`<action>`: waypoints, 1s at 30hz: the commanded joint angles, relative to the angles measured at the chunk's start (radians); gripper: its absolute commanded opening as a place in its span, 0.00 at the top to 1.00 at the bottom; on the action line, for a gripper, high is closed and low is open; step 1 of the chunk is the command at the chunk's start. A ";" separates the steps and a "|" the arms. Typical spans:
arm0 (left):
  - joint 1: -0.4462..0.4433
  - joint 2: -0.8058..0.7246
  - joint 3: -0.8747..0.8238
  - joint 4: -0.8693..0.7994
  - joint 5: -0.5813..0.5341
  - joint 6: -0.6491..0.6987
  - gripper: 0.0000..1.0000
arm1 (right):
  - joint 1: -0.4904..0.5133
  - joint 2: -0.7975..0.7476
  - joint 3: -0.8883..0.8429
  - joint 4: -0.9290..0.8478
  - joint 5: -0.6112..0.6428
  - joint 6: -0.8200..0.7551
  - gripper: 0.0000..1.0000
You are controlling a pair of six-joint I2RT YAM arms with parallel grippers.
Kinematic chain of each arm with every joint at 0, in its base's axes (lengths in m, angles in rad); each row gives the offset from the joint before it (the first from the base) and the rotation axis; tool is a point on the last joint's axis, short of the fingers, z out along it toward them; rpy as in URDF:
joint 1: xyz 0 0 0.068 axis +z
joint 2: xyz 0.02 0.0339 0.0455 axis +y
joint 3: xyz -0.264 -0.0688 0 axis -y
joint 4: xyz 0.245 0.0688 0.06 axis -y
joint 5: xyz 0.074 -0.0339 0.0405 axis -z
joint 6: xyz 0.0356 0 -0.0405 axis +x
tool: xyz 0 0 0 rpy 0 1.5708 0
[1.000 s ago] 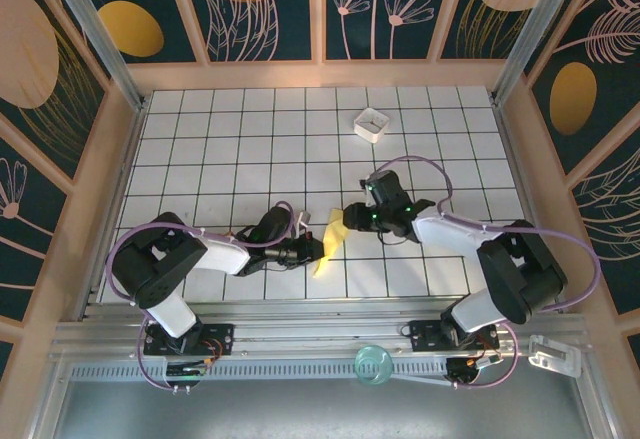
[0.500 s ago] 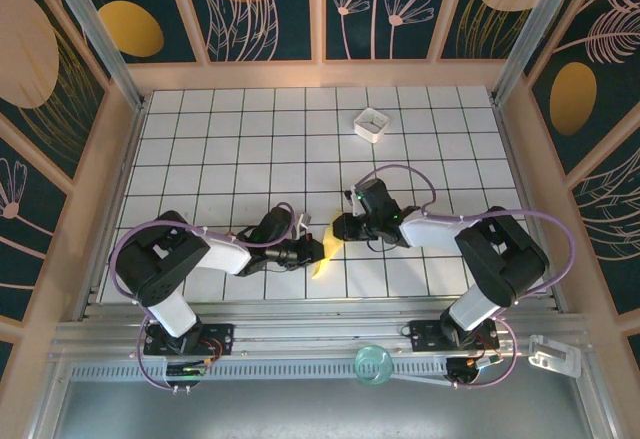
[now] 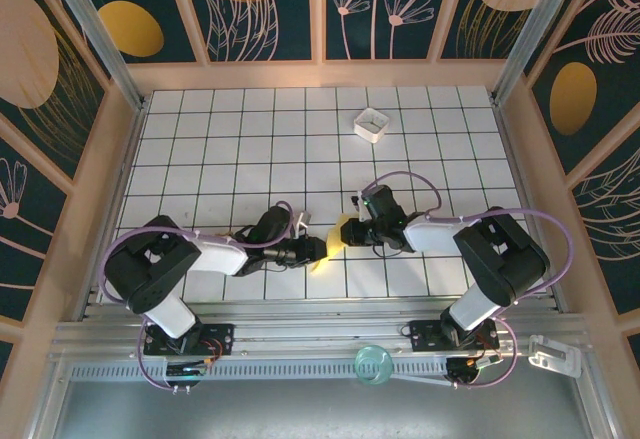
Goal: Fold a paper plane with a square sheet of paper (pick it up from the middle)
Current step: Perform the fifth fold on the wing at the bottom-center of the table.
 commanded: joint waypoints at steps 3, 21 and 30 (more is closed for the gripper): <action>-0.001 -0.042 -0.008 -0.129 -0.013 0.089 0.58 | -0.010 0.021 -0.011 0.020 -0.008 -0.018 0.88; -0.013 -0.011 -0.006 -0.177 0.027 0.146 0.70 | -0.011 0.020 -0.007 0.004 0.003 -0.036 0.90; -0.013 0.010 0.001 -0.166 0.014 0.145 0.80 | -0.013 0.002 -0.022 0.015 0.003 -0.070 0.91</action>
